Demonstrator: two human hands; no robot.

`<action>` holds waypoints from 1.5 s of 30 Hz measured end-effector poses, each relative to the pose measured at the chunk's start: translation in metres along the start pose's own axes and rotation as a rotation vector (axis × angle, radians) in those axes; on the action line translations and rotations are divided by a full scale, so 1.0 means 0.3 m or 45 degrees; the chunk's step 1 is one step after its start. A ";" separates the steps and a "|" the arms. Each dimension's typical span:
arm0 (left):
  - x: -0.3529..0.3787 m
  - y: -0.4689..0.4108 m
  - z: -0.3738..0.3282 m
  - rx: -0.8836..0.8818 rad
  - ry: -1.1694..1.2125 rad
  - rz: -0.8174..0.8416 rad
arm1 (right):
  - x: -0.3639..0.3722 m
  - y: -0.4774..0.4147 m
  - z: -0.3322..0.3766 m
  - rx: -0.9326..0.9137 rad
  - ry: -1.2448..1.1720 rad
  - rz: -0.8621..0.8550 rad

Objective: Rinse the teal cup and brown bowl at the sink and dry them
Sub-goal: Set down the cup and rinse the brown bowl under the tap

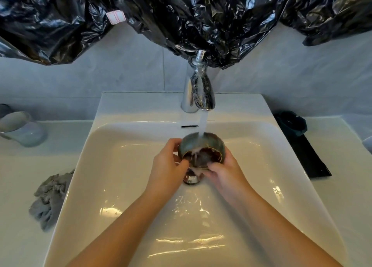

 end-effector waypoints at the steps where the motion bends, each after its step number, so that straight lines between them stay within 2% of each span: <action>1: -0.012 0.005 -0.034 0.103 -0.037 -0.024 | 0.012 -0.011 -0.011 0.048 -0.086 0.023; 4: -0.051 0.016 -0.112 0.322 -0.170 -0.085 | 0.067 -0.028 -0.024 0.169 -0.235 0.152; 7: -0.082 0.011 -0.110 0.289 -0.172 -0.126 | 0.110 -0.023 -0.045 0.243 -0.074 0.228; 12: -0.054 -0.003 0.007 -0.126 0.204 0.039 | 0.119 0.015 -0.097 0.440 0.374 0.330; 15: 0.011 0.025 0.093 -0.568 0.511 0.174 | 0.037 0.015 -0.062 0.405 0.645 0.182; 18: 0.121 0.107 0.140 -1.006 0.877 0.357 | -0.054 0.002 0.041 0.143 0.931 -0.081; 21: 0.222 0.171 0.132 -1.245 1.184 0.515 | -0.089 0.006 0.145 -0.206 1.055 -0.301; 24: 0.294 0.201 0.107 -1.279 1.250 0.643 | -0.055 0.005 0.165 -0.363 0.928 -0.262; 29: 0.353 0.234 0.117 -1.221 1.076 0.869 | 0.047 -0.007 0.099 -0.333 0.623 0.117; 32: 0.367 0.273 0.125 -1.214 0.898 1.079 | 0.037 -0.022 0.082 -0.336 0.675 0.063; 35: 0.370 0.292 0.113 -1.208 0.789 1.213 | 0.009 -0.038 0.058 -0.210 0.595 0.016; 37: 0.350 0.267 0.129 -1.188 0.711 1.109 | -0.018 -0.043 0.040 -0.112 0.519 -0.020; 41: 0.243 0.151 0.169 -0.947 0.465 0.614 | -0.056 -0.056 0.047 -0.107 0.610 -0.160; 43: 0.198 0.103 0.168 -0.835 0.556 0.409 | -0.076 -0.063 0.061 -0.136 0.654 -0.237; 45: 0.191 0.080 0.157 -0.861 0.899 0.302 | -0.095 -0.068 0.074 -0.182 0.671 -0.291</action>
Point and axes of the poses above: each hand's wrist, its own y-axis away from the middle knuckle, its own x-axis out of the palm, z = x × y, the point moved 10 cm from there along -y, towards the middle knuckle, and after that the axes turned 8 degrees about y, right-handed, at the moved point
